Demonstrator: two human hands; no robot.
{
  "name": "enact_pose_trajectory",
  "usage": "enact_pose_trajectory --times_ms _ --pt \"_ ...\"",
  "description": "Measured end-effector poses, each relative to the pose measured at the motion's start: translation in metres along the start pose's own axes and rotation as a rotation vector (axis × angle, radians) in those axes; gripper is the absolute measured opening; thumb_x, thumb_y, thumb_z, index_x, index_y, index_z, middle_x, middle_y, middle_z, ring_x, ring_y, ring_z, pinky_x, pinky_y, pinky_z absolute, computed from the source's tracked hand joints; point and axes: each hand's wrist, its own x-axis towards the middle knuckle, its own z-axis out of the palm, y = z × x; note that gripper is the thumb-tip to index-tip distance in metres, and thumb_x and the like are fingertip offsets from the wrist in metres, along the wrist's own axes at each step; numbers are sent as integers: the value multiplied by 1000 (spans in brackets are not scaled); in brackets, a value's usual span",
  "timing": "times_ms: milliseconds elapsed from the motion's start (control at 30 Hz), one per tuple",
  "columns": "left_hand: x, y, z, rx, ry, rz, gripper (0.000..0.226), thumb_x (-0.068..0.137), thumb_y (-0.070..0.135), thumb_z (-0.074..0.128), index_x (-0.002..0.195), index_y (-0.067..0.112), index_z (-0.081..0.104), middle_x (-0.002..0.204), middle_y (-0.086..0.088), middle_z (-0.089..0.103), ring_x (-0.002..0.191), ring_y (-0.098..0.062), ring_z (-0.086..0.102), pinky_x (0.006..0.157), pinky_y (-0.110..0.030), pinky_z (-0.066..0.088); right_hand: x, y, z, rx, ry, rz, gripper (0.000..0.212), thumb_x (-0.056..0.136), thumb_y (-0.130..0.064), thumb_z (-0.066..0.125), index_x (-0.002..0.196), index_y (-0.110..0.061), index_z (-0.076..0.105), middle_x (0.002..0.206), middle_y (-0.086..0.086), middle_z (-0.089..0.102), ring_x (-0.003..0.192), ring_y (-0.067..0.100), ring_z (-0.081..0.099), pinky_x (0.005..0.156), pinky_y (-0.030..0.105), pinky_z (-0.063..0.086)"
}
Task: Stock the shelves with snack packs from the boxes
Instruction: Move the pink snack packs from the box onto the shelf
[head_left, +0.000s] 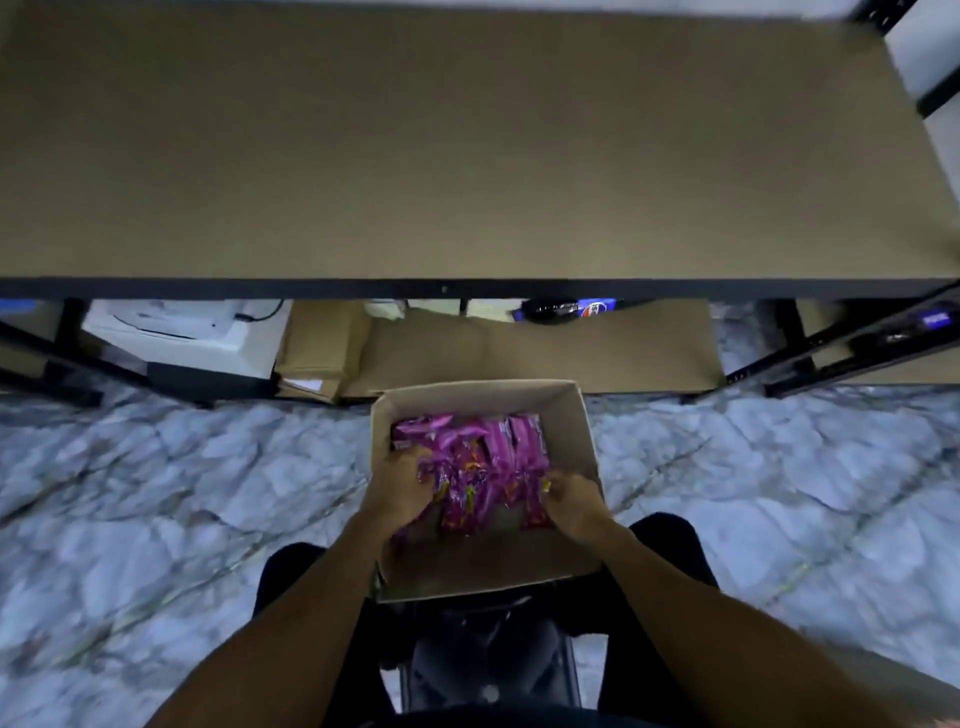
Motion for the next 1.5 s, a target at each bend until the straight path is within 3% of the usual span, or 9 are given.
enact_pose_trajectory --times_ms 300,433,533,700,900,1133,1200,1367,1500 --pt "69 -107 158 -66 -246 -126 31 89 7 60 120 12 63 121 -10 65 113 -25 59 89 -22 41 110 77 140 267 -46 290 26 96 -13 54 113 2 68 117 21 66 114 34 59 86 29 43" --pt "106 -139 205 -95 -276 -147 36 90 7 59 125 14 59 124 -11 62 114 -25 59 94 -31 49 163 106 188 477 -36 370 29 94 -5 56 121 7 60 115 22 64 114 35 57 93 33 42" --pt "124 -151 236 -38 -304 -117 36 92 5 56 127 12 59 126 -12 61 117 -27 57 95 -30 47 187 137 218 702 -42 500 9 93 -2 58 94 -6 66 101 21 67 90 27 56 79 33 43" --pt "132 -173 269 73 -392 -75 39 91 5 56 126 20 59 121 -6 64 110 -21 59 95 -31 48 202 155 246 957 -112 735 24 98 -7 46 78 -8 58 74 9 58 63 19 53 52 28 42" --pt "149 -175 290 226 -412 65 44 93 6 54 132 25 55 119 -5 64 100 -19 62 86 -29 51 228 156 263 1249 -65 812 21 100 -15 48 80 -11 56 77 6 55 66 16 50 54 27 40" --pt "159 -176 313 384 -297 182 74 87 -5 54 149 27 30 143 -11 41 127 -28 47 100 -37 48 253 152 280 1395 -93 874 15 99 -14 49 86 -12 56 83 9 57 73 20 55 41 24 51" --pt "162 -183 318 473 -266 155 74 87 3 58 149 27 25 143 -15 36 129 -32 41 98 -41 49 256 148 288 1435 -135 864 12 98 -12 52 87 -10 55 85 11 58 78 24 57 46 30 55" --pt "164 -184 336 478 -212 54 52 99 39 45 147 25 30 145 -18 30 133 -37 32 107 -51 35 266 154 294 1516 -143 867 8 96 -9 56 88 -7 54 89 15 57 98 31 56 96 46 51" --pt "172 -174 343 572 -163 68 69 89 22 63 147 20 25 139 -19 33 131 -34 32 107 -44 37 278 165 311 1511 -84 815 5 93 -4 57 90 -8 59 83 8 60 73 20 56 73 32 50"
